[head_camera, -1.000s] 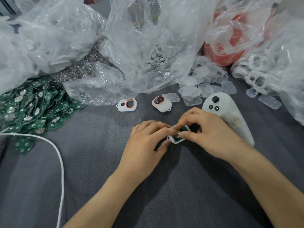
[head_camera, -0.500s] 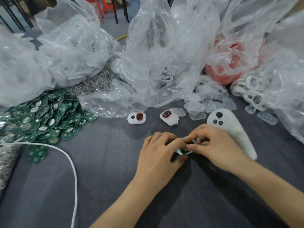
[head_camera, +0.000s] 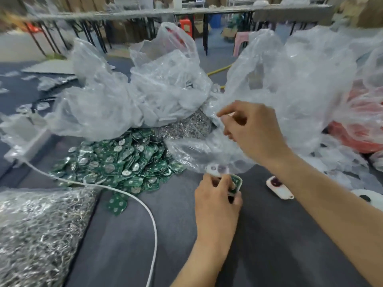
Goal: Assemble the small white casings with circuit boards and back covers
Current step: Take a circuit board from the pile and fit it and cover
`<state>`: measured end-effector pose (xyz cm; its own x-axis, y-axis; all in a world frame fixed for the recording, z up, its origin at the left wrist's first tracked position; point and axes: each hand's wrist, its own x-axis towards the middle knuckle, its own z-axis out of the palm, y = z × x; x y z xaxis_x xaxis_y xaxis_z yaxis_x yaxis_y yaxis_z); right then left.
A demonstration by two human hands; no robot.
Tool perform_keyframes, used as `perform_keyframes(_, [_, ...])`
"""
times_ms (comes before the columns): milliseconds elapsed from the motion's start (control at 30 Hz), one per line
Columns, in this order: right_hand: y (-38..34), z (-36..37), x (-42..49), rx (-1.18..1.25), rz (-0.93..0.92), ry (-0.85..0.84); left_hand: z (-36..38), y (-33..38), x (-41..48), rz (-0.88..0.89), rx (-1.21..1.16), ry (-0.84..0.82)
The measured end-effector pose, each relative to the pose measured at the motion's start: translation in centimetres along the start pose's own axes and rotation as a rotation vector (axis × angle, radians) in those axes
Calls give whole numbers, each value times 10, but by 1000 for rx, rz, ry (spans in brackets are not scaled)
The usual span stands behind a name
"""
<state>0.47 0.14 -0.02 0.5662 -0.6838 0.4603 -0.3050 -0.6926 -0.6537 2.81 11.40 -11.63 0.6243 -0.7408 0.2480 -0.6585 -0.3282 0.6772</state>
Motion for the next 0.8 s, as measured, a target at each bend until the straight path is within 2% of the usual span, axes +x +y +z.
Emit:
perform_keyframes(67, [-6,22,32,-107,-40,-29,-12,-12,10,-25,71,46])
perform_keyframes(133, [-4,40,61,-289,-74,-27,-29,-33,24,-130,100,92])
perform_keyframes(233, [4,50,97,-343,-1,4,-50,-61,40,-287,78,177])
perform_keyframes(300, [8,55,113,-356,-1,-37,-51,-63,46,-289,86,213])
perform_keyframes(400, [10,66,117,-370,-102,-176,-45,-62,46,-249,117,231])
perform_keyframes(500, [15,77,110,-307,-222,-139,-43,-63,47,-253,102,266])
perform_keyframes(600, [14,84,111,-270,-236,-343,-43,-62,47,-256,105,271])
perform_keyframes(667, [11,90,116,-380,-181,-490,-42,-61,47,-258,115,261])
perform_keyframes(800, [0,99,129,-530,-74,-622,-40,-60,49,-291,68,257])
